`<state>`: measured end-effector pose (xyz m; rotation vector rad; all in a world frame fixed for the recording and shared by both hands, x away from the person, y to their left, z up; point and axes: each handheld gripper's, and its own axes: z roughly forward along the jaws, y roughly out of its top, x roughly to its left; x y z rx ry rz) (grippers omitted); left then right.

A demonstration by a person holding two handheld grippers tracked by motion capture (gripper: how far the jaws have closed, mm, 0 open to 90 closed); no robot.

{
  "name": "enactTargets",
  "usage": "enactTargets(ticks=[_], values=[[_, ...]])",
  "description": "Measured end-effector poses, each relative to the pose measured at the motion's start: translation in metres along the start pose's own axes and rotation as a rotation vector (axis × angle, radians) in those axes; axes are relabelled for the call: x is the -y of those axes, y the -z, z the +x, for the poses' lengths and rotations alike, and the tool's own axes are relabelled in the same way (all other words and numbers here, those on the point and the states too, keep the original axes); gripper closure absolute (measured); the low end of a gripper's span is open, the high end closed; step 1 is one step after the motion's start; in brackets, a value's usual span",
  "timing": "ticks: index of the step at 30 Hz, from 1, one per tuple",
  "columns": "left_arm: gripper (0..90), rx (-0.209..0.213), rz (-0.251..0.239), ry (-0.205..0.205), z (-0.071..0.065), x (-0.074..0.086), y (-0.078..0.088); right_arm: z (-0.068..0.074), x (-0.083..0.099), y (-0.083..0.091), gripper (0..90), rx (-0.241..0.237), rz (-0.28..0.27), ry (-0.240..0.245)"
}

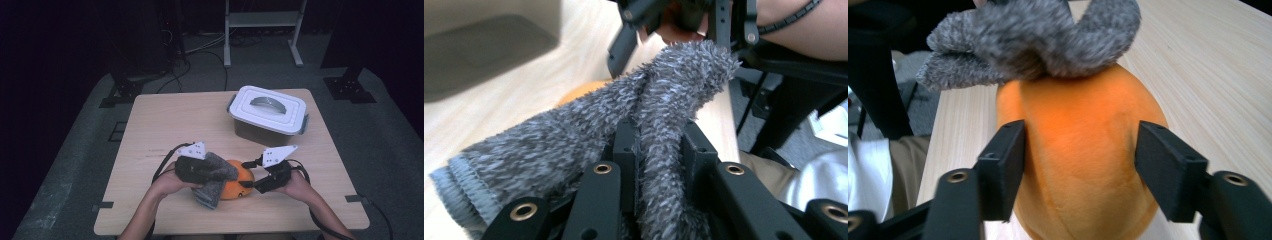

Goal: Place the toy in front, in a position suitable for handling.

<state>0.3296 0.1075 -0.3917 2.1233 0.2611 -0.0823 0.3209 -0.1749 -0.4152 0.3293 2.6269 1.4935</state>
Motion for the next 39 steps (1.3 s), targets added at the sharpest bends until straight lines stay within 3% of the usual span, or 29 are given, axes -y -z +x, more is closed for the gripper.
enactTargets(ticks=[4, 8, 13, 16, 20, 24, 27, 29, 32, 39], values=[[73.3, 0.020, 0.024, -0.017, -0.006, -0.002, -0.003, 0.006, -0.002, 0.001, 32.0, 0.016, 0.035, 0.026], [72.9, 0.006, 0.028, -0.023, -0.007, -0.004, 0.001, 0.004, 0.005, -0.007, 35.5, -0.011, 0.014, -0.020], [72.5, -0.081, 0.022, -0.028, 0.001, -0.007, 0.014, 0.005, 0.010, -0.012, 41.6, -0.044, -0.001, -0.038], [72.6, -0.060, 0.039, -0.013, 0.003, -0.001, 0.009, 0.006, 0.010, -0.011, 43.3, -0.042, 0.007, -0.020], [72.7, -0.046, 0.023, 0.005, 0.003, 0.006, 0.006, 0.007, 0.007, -0.008, 40.1, -0.035, 0.020, -0.002], [72.7, -0.017, 0.009, 0.022, 0.002, 0.012, 0.006, 0.004, 0.006, -0.001, 34.7, -0.059, -0.090, -0.062], [72.6, -0.008, 0.018, 0.017, 0.000, 0.013, 0.004, 0.005, 0.005, -0.011, 30.5, -0.054, -0.047, -0.043], [72.6, -0.011, 0.025, 0.015, 0.000, 0.014, 0.007, 0.006, 0.008, -0.017, 33.5, -0.065, -0.041, -0.054], [72.5, -0.013, 0.012, 0.023, 0.001, 0.017, 0.013, 0.005, 0.008, -0.016, 42.5, -0.064, -0.022, -0.053], [71.1, -0.044, 0.023, 0.057, 0.004, 0.034, 0.024, 0.004, 0.010, -0.014, 42.3, -0.076, -0.018, -0.060]])
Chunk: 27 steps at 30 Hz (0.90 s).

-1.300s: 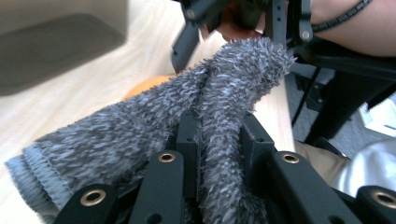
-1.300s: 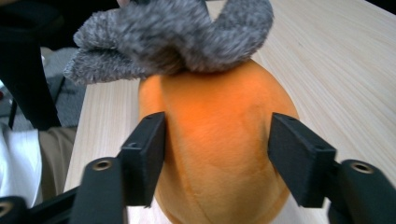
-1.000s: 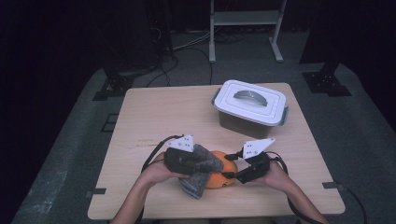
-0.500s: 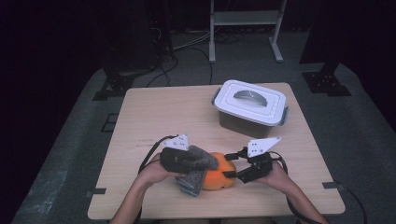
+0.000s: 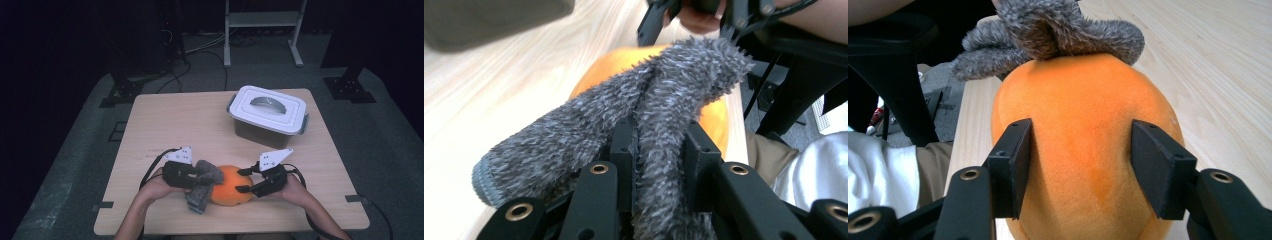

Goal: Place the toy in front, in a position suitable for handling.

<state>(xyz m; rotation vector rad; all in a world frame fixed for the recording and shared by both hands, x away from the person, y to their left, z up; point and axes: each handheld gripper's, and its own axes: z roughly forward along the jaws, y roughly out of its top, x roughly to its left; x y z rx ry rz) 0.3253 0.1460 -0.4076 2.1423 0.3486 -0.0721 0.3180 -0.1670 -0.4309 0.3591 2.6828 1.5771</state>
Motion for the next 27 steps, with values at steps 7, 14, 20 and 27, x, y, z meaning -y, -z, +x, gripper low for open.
enactTargets(ticks=[7, 14, 20, 27], values=[[71.2, 0.003, -0.010, -0.018, -0.005, -0.007, 0.000, 0.007, -0.003, -0.005, 41.5, 0.001, 0.011, 0.040], [71.9, 0.018, 0.022, -0.033, -0.009, -0.014, -0.013, 0.008, -0.001, -0.005, 38.7, -0.007, 0.013, 0.028], [72.0, 0.028, 0.016, -0.020, -0.011, -0.003, -0.010, 0.008, -0.010, 0.004, 32.3, 0.004, 0.024, 0.040], [72.1, 0.054, 0.008, -0.012, -0.013, 0.006, -0.013, 0.001, -0.003, -0.002, 25.4, -0.034, 0.075, -0.062]])
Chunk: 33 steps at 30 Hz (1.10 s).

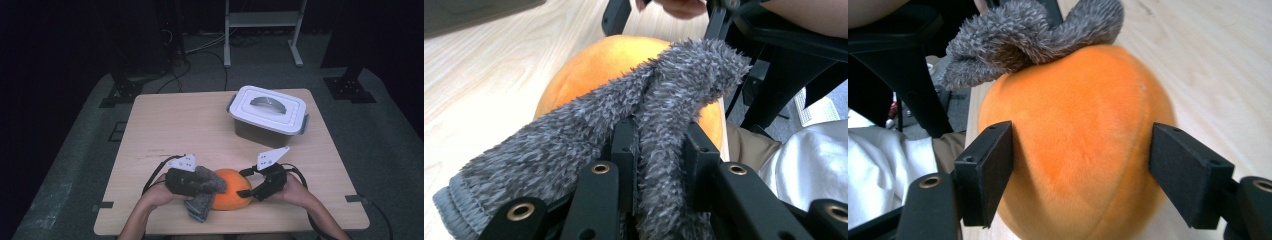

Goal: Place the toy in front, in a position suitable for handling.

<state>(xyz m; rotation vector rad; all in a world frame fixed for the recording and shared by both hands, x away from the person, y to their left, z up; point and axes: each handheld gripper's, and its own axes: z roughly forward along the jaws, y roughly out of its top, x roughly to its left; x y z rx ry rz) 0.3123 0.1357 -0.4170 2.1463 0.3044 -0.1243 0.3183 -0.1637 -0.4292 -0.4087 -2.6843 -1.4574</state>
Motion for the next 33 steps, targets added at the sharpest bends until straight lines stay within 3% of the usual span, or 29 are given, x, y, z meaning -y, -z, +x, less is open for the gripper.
enactTargets(ticks=[3, 6, 8, 10, 12, 16, 20, 25, 33], values=[[72.1, -0.005, 0.006, -0.002, 0.000, 0.000, 0.000, 0.001, 0.000, -0.006, 26.8, -0.013, -0.001, -0.006], [72.3, 0.001, -0.009, 0.006, 0.001, -0.001, 0.001, 0.003, -0.001, -0.007, 43.1, 0.006, 0.004, 0.000], [73.2, 0.005, -0.018, 0.006, 0.001, -0.004, 0.002, 0.007, -0.004, -0.005, 54.2, 0.055, 0.010, 0.062], [73.5, -0.003, -0.021, 0.001, 0.001, -0.008, 0.003, 0.011, -0.006, -0.004, 58.4, 0.105, 0.003, 0.100], [73.6, -0.019, -0.011, -0.011, 0.003, -0.014, 0.004, 0.009, -0.009, -0.002, 59.8, 0.145, 0.005, 0.138], [73.6, -0.041, 0.000, -0.012, 0.008, -0.020, 0.001, 0.001, -0.012, 0.003, 59.6, 0.187, 0.004, 0.161], [73.6, -0.018, -0.002, -0.008, 0.010, -0.017, -0.004, -0.003, 0.000, 0.005, 58.7, 0.156, 0.009, 0.167], [73.4, -0.008, -0.002, 0.012, 0.009, -0.006, 0.002, 0.000, 0.006, 0.007, 57.7, 0.142, 0.013, 0.177], [73.3, -0.036, -0.011, 0.047, 0.016, 0.004, 0.011, 0.002, 0.005, 0.003, 57.0, 0.132, 0.004, 0.162]])
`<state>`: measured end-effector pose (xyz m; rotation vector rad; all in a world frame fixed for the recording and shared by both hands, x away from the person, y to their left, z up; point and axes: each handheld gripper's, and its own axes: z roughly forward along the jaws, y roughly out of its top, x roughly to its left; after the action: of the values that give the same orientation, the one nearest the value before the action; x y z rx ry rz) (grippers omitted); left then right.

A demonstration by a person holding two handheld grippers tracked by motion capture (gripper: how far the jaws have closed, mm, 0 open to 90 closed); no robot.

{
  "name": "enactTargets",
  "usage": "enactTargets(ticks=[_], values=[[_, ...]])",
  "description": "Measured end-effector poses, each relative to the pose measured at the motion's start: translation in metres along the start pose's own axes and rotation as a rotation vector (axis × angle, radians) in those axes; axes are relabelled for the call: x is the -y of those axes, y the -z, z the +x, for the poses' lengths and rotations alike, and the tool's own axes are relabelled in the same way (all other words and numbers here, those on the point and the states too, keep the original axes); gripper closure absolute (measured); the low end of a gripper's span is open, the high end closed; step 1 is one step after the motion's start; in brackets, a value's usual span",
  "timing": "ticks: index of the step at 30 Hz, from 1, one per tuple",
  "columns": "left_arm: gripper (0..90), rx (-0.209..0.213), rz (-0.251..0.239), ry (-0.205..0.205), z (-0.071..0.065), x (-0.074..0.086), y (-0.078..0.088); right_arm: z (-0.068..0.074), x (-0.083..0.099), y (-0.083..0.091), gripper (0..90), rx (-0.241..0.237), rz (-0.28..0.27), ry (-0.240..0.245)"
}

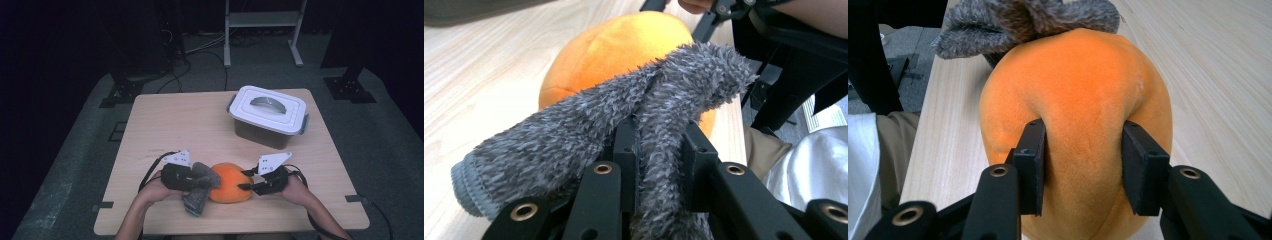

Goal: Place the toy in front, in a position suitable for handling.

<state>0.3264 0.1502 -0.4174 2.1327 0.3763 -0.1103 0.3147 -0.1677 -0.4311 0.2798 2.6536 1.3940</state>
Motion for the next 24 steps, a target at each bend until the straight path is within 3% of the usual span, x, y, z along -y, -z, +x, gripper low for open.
enactTargets(ticks=[3, 6, 10, 13, 19, 24], values=[[73.4, 0.005, -0.014, -0.012, -0.002, -0.009, -0.002, -0.001, -0.001, -0.002, 57.0, -0.001, -0.002, -0.005], [73.3, 0.036, -0.030, -0.057, -0.009, -0.027, -0.010, 0.000, -0.002, -0.004, 56.9, -0.002, -0.004, -0.005], [73.2, 0.044, -0.001, -0.088, -0.010, -0.039, -0.023, 0.000, -0.002, -0.003, 56.4, 0.009, 0.003, -0.003], [73.3, 0.046, -0.006, -0.074, -0.007, -0.033, -0.022, -0.001, 0.002, -0.001, 55.7, 0.005, -0.002, -0.021], [73.1, 0.059, -0.012, -0.032, -0.002, -0.012, -0.012, 0.001, 0.000, -0.001, 55.1, 0.002, 0.010, 0.010], [72.7, 0.027, 0.006, -0.003, 0.003, 0.003, -0.001, 0.001, -0.001, -0.002, 54.0, 0.002, 0.010, 0.012]])
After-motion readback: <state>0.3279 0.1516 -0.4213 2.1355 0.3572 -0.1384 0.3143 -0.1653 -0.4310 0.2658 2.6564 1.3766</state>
